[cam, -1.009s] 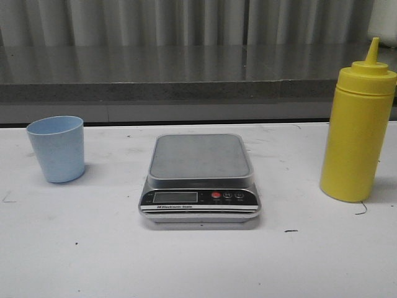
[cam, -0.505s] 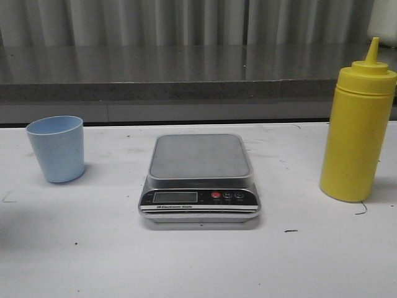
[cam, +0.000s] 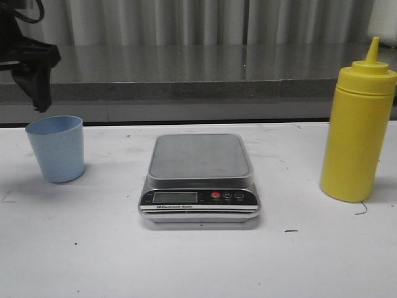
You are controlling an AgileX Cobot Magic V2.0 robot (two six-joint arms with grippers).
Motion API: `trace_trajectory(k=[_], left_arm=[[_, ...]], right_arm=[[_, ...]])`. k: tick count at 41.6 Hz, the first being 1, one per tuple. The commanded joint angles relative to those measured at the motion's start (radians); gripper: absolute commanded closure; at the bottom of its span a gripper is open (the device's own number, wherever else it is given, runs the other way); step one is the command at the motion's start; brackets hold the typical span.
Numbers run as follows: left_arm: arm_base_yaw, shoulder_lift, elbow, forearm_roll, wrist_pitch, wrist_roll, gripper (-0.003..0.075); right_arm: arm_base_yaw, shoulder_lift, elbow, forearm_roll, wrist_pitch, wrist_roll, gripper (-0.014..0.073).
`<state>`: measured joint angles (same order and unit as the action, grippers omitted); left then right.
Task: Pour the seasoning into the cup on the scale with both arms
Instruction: 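Grasp the light blue cup with the left gripper and lift it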
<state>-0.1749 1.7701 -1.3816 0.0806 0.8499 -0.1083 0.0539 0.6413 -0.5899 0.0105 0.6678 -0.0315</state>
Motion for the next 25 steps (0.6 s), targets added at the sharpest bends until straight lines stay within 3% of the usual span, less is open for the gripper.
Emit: trace_trajectory(k=[1,16,25], left_arm=[[-0.006,0.011,-0.074,0.013,-0.022,-0.004,0.0206],[-0.006,0.133,-0.117,0.007,-0.039,-0.004,0.0352],[-0.006,0.133,-0.117,0.007,-0.041,-0.004,0.0582]], right_arm=[[-0.002,0.007,-0.035,-0.011,-0.062,-0.008,0.0188],[-0.002,0.007,-0.035,-0.011,-0.063,-0.008,0.0189],[-0.002,0.007,-0.035,-0.011,-0.063,-0.008,0.0189]])
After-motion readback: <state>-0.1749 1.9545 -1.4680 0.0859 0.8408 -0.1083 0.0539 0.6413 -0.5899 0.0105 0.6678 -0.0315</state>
